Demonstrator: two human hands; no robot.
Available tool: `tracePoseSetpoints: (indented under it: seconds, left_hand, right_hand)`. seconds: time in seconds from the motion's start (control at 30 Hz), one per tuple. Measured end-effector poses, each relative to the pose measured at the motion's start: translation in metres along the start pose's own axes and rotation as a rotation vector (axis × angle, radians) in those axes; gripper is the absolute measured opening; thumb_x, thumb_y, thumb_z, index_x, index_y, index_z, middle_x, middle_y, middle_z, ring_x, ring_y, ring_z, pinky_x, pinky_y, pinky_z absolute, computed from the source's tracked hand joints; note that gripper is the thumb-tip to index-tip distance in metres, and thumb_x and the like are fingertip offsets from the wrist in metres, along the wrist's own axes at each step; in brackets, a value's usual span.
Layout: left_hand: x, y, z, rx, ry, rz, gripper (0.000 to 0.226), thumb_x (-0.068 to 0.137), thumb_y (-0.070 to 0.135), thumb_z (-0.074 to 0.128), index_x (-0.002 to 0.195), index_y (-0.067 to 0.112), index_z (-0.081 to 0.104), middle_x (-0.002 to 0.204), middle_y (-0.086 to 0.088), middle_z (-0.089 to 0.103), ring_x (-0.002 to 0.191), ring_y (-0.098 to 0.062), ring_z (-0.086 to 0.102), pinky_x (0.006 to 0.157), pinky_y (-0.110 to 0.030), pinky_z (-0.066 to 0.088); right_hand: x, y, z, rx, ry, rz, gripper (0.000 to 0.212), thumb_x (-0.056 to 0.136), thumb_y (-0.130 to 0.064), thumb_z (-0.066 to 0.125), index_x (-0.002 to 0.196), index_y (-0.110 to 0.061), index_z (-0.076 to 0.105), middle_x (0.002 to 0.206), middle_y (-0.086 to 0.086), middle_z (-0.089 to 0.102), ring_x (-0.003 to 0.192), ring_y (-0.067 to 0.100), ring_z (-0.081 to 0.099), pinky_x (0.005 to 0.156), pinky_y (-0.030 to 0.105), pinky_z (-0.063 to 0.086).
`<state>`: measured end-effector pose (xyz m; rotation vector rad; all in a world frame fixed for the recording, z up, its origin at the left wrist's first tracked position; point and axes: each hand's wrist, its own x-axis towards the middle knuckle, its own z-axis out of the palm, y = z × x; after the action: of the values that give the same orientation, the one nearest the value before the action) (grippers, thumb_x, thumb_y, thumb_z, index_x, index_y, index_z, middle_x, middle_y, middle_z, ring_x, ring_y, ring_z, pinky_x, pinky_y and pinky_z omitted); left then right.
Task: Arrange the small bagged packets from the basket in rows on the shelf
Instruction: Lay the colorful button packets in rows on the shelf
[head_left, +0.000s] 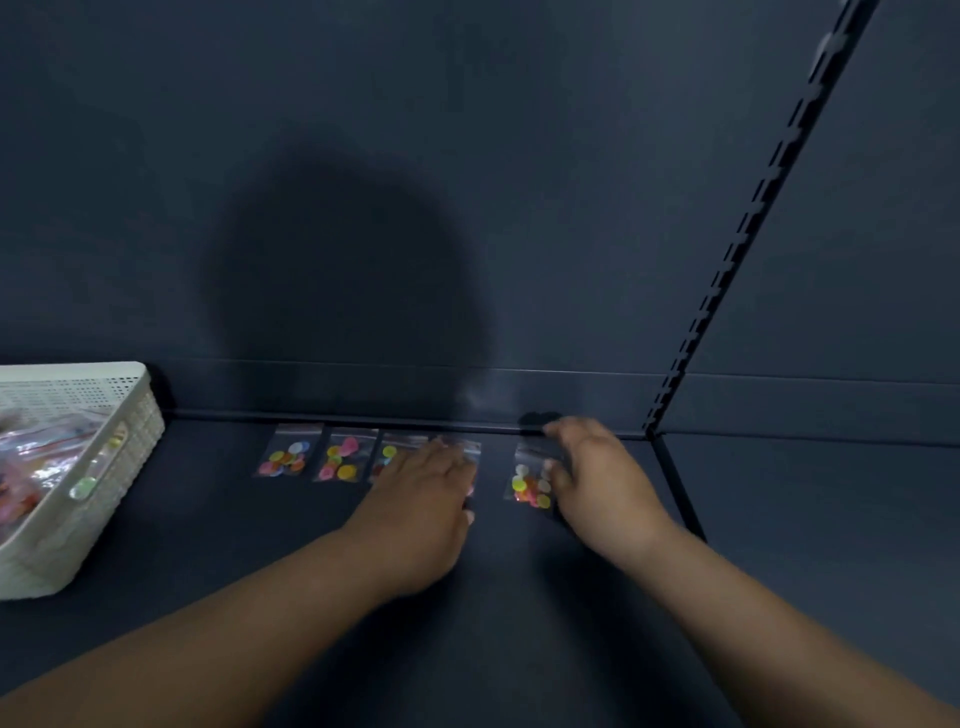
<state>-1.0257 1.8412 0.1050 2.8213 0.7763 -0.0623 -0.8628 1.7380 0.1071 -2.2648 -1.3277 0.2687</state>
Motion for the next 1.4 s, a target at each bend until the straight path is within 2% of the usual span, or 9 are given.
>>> tracePoseSetpoints:
  seconds: [0.07,0.13,0.2,0.3,0.47,0.67,0.8,1.17,1.4]
  left_hand:
    - [-0.001,0.001,0.006,0.063,-0.077,0.000,0.061,0.100,0.038,0.033,0.152,0.016,0.009,0.160,-0.001,0.002,0.147,-0.016,-0.002,0.117,-0.032,-0.005]
    - [0.000,0.001,0.011,0.097,-0.119,-0.007,0.063,0.100,0.041,0.029,0.152,0.016,0.004,0.160,-0.001,-0.003,0.146,-0.016,-0.005,0.116,-0.033,-0.007]
    - [0.003,0.003,0.013,0.112,-0.138,-0.010,0.064,0.100,0.042,0.028,0.152,0.015,0.004,0.160,-0.001,-0.006,0.146,-0.016,-0.007,0.117,-0.034,-0.005]
    - [0.005,0.003,0.014,0.101,-0.152,-0.025,0.064,0.100,0.043,0.027,0.152,0.017,0.002,0.160,0.000,-0.009,0.146,-0.016,-0.008,0.117,-0.036,-0.005]
    - [0.008,-0.002,0.016,0.081,-0.138,-0.033,0.064,0.099,0.045,0.028,0.152,0.020,0.002,0.160,0.003,-0.008,0.146,-0.016,-0.007,0.116,-0.037,-0.004]
    - [0.008,-0.005,0.015,0.059,-0.117,-0.026,0.064,0.099,0.045,0.030,0.152,0.023,0.004,0.159,0.004,-0.008,0.145,-0.015,-0.005,0.115,-0.036,-0.003]
    - [0.008,-0.006,0.015,0.028,-0.092,-0.020,0.065,0.098,0.045,0.032,0.152,0.024,0.002,0.159,0.005,-0.012,0.145,-0.015,-0.007,0.115,-0.035,-0.004]
    - [0.009,-0.011,0.018,0.058,-0.100,0.014,0.063,0.098,0.044,0.030,0.152,0.021,0.005,0.160,0.002,-0.005,0.146,-0.013,-0.007,0.116,-0.036,-0.010]
    - [0.004,-0.024,-0.011,0.083,0.083,-0.019,0.064,0.097,0.043,0.035,0.151,0.022,0.008,0.160,-0.001,0.000,0.147,-0.017,0.002,0.116,-0.036,-0.002]
  right_hand:
    - [-0.022,-0.004,0.008,-0.088,-0.052,-0.154,0.044,0.096,-0.026,0.045,0.139,-0.017,0.042,0.147,0.002,0.037,0.134,0.017,0.033,0.105,0.014,0.019]
    - [-0.035,-0.003,0.022,-0.193,-0.196,-0.183,0.058,0.098,-0.042,0.035,0.149,-0.019,0.021,0.158,0.000,0.012,0.145,0.015,0.010,0.115,0.021,0.003]
    - [-0.035,0.002,0.034,-0.259,-0.292,-0.138,0.071,0.093,-0.058,0.018,0.151,-0.020,0.003,0.159,-0.002,-0.006,0.146,0.013,-0.007,0.116,0.027,-0.007]
    - [-0.025,0.009,0.041,-0.294,-0.293,-0.178,0.094,0.073,-0.074,-0.004,0.151,-0.020,-0.002,0.159,-0.003,-0.010,0.145,0.012,-0.011,0.111,0.025,-0.013]
    - [-0.016,0.013,0.042,-0.325,-0.292,-0.276,0.088,0.074,-0.065,-0.003,0.151,-0.023,0.000,0.159,-0.006,-0.007,0.145,0.008,-0.009,0.111,0.023,-0.013]
    - [-0.013,0.013,0.035,-0.267,-0.245,-0.314,0.057,0.100,-0.042,0.028,0.151,-0.024,0.009,0.159,-0.008,0.003,0.145,0.007,0.000,0.114,0.021,-0.008]
    - [-0.007,0.012,0.030,-0.272,-0.200,-0.303,0.056,0.100,-0.040,0.027,0.151,-0.022,0.011,0.159,-0.005,0.001,0.146,0.011,0.001,0.111,0.020,-0.009]
    - [-0.002,0.009,0.033,-0.310,-0.308,-0.306,0.057,0.100,-0.040,0.029,0.151,-0.022,0.010,0.159,-0.005,0.004,0.146,0.009,0.000,0.113,0.021,-0.006]
    - [0.007,-0.023,0.014,-0.253,-0.161,-0.362,0.053,0.100,-0.037,0.034,0.149,-0.020,0.022,0.158,-0.001,0.013,0.145,0.016,0.011,0.116,0.025,0.003]
